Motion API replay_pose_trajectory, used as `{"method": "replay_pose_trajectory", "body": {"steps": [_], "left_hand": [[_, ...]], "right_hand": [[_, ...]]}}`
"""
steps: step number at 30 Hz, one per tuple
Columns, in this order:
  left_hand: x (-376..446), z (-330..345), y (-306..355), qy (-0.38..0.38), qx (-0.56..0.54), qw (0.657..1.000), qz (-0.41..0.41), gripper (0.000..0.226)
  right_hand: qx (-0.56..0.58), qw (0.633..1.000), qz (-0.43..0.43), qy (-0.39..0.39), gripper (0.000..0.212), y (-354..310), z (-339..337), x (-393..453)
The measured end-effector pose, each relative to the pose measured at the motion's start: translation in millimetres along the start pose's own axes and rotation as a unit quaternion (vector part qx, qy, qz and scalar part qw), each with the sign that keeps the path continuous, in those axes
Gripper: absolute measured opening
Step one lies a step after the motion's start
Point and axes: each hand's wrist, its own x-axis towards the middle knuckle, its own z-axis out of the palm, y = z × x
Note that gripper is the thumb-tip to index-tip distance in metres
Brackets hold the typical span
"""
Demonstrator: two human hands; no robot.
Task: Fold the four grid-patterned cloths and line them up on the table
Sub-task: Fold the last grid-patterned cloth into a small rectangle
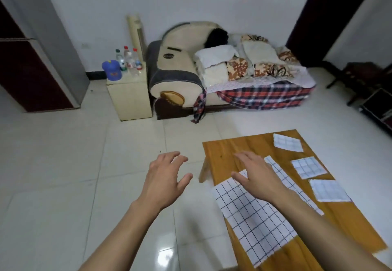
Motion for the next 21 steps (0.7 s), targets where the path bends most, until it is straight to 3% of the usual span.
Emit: {"method": "replay_pose_trajectory", "body": {"steps": [8,12,21], "left_hand": [[95.2,24.1,32.0,-0.057,-0.032,0.988,0.14,0.044],[135.1,48.4,51.2,-0.104,0.004,0.97,0.221,0.046],[230.4,73.8,91.1,-0.151,0.051,0.936,0.313,0.046]], "right_hand": [[0.023,0.984,0.168,0.056,0.061,42.9,-6.6,-22.3],[0.063,0.967,0.233,0.084,0.059,72.3,8.1,-18.9],[0.122,0.924,0.351,0.091,0.062,116.5,26.7,-20.7]]}}
